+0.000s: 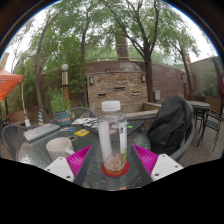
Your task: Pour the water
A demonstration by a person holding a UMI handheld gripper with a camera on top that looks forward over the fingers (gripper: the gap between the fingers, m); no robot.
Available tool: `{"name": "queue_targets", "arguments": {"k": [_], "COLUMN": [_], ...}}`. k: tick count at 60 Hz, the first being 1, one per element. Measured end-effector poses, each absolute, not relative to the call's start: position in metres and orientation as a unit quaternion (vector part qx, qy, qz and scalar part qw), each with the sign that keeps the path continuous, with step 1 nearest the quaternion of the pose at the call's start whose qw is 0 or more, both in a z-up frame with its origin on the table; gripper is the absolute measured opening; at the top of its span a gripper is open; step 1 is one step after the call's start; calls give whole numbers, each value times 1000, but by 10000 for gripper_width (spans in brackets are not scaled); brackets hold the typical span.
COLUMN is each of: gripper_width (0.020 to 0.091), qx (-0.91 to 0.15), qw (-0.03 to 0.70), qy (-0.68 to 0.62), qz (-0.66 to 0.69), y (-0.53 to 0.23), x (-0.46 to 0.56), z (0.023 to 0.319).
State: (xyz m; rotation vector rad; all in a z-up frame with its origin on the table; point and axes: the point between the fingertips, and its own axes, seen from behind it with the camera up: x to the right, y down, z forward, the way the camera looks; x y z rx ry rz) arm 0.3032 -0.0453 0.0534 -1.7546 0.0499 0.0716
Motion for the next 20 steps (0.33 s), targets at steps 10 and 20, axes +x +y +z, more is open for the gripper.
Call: {"name": "queue_targets", "arguments": {"k": [10,20], "gripper_width": [833,833], "qx": [-767,-782], "qw": [640,622], "qy": [32,30], "qz": [14,9], "y": [-110,-185], "x": [291,265], "z": [87,101]}}
